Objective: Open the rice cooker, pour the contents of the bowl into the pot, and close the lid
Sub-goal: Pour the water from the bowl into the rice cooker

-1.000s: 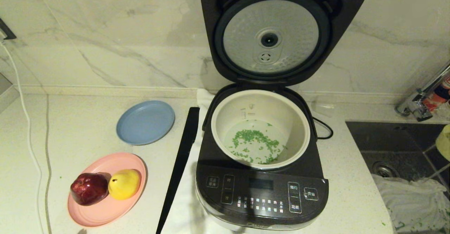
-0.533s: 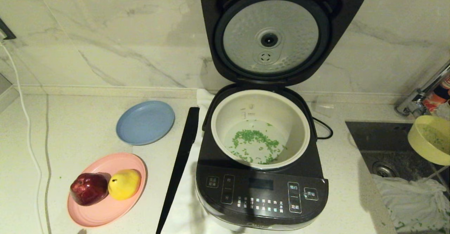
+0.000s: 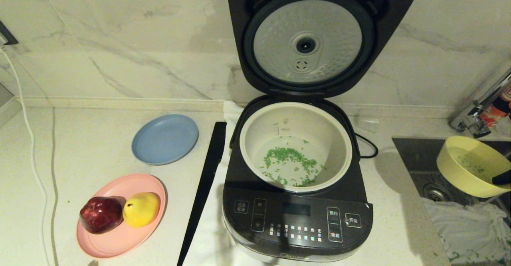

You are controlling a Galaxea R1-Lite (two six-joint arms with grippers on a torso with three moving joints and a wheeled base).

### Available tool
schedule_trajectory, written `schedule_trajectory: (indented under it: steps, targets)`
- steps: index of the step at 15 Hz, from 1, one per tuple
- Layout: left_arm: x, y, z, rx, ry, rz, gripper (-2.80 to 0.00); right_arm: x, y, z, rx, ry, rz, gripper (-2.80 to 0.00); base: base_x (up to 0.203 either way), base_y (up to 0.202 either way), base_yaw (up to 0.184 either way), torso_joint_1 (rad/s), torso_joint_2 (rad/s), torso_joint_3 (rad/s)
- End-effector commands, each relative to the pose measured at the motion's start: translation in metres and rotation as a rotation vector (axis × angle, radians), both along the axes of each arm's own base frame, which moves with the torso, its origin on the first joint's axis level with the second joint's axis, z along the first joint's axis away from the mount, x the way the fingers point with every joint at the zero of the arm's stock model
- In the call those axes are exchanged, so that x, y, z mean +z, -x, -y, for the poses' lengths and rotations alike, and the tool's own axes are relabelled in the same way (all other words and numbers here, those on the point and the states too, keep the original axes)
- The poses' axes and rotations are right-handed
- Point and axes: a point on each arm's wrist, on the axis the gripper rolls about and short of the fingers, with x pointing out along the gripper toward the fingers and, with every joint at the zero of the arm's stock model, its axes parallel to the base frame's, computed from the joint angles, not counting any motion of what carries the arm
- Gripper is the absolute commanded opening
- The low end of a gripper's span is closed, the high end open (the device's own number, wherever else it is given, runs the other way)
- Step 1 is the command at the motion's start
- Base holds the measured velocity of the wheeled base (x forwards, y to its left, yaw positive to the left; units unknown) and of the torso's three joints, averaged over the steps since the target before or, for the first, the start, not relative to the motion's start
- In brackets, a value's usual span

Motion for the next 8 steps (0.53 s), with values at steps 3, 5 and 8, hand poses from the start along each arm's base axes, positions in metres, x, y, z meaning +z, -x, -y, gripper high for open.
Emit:
schedule_trajectory:
  steps: [3, 5, 8]
  targets:
    - [-0.003, -0.001, 0.000, 0.000, -0.001, -0.009, -2.80, 0.008, 0.005, -0.032, 0.117, -0.005, 0.013, -2.80, 0.000, 0.000, 0.000, 0.000, 0.00, 0.000]
    - [-0.003, -0.001, 0.000, 0.000, -0.001, -0.008, -2.80, 0.016, 0.008, -0.052, 0.182, -0.009, 0.042, -2.80, 0.000, 0.000, 0.000, 0.000, 0.00, 0.000]
    - [-0.003, -0.001, 0.000, -0.001, -0.001, -0.008, -2.80, 0.037, 0.009, -0.085, 0.267, -0.001, 0.112, -2.80, 0.000, 0.000, 0.000, 0.000, 0.00, 0.000]
